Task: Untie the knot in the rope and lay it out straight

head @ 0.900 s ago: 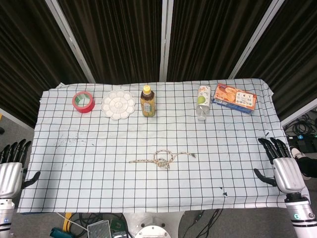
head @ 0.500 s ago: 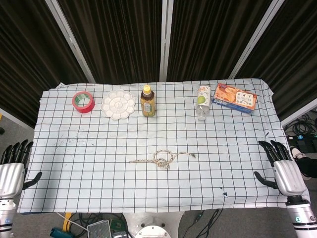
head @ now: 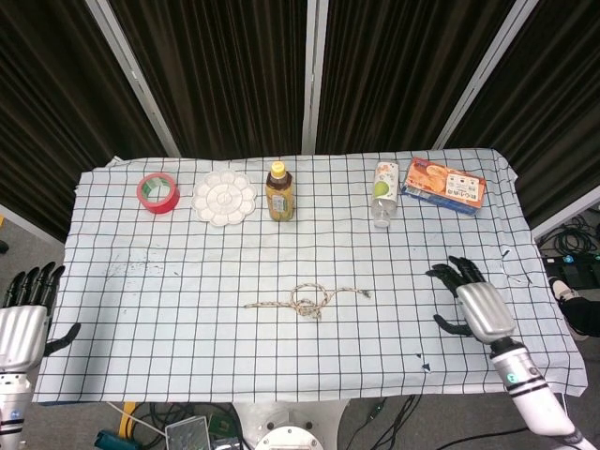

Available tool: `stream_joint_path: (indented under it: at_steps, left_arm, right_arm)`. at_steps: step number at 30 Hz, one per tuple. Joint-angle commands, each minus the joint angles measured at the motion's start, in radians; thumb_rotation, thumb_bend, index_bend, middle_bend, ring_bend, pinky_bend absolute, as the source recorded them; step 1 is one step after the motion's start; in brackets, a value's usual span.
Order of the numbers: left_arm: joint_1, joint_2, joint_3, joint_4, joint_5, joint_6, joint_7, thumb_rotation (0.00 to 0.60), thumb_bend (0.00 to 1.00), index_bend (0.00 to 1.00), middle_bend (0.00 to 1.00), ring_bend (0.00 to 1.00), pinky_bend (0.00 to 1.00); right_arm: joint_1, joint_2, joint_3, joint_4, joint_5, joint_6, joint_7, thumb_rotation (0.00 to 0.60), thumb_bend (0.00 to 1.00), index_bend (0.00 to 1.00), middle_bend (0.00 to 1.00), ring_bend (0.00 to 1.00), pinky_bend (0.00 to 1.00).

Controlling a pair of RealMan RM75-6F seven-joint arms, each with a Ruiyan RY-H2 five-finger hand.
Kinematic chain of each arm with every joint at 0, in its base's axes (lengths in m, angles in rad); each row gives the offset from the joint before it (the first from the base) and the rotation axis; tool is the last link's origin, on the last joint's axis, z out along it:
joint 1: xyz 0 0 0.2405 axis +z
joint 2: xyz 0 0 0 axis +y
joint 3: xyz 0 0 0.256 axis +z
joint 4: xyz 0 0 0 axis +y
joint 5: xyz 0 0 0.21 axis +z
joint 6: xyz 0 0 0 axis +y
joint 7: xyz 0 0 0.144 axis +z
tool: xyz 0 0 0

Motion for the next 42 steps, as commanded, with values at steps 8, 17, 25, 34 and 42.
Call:
stream_joint_path:
  at_steps: [8,17,25,34,42]
  left_arm:
    - [-0.010,-0.005,-0.005,0.028,-0.025,-0.028,-0.027,0.600,0.17,0.00,0.00,0.00,0.00]
    - [-0.020,-0.013,-0.007,0.054,-0.035,-0.049,-0.052,0.600,0.17,0.00,0.00,0.00,0.00]
    - [-0.019,-0.018,-0.005,0.074,-0.038,-0.053,-0.075,0.600,0.18,0.00,0.00,0.00,0.00]
    - [-0.016,-0.021,-0.002,0.089,-0.040,-0.054,-0.093,0.600,0.17,0.00,0.00,0.00,0.00]
    - [-0.015,-0.020,-0.001,0.092,-0.041,-0.052,-0.095,0.600,0.17,0.00,0.00,0.00,0.00]
  right_arm:
    - [0.219,-0.294,0.081,0.179,0.207,-0.210,-0.242,0.600,0.24,0.42,0.22,0.00,0.00]
    - [0.298,-0.459,0.105,0.299,0.309,-0.228,-0.324,0.600,0.24,0.46,0.23,0.00,0.00]
    - [0.329,-0.545,0.105,0.376,0.356,-0.220,-0.357,0.600,0.25,0.51,0.24,0.00,0.00]
    - [0.340,-0.580,0.094,0.426,0.380,-0.221,-0.363,0.600,0.27,0.53,0.24,0.00,0.00]
    - [0.341,-0.586,0.085,0.440,0.384,-0.219,-0.355,0.600,0.28,0.55,0.25,0.00,0.00]
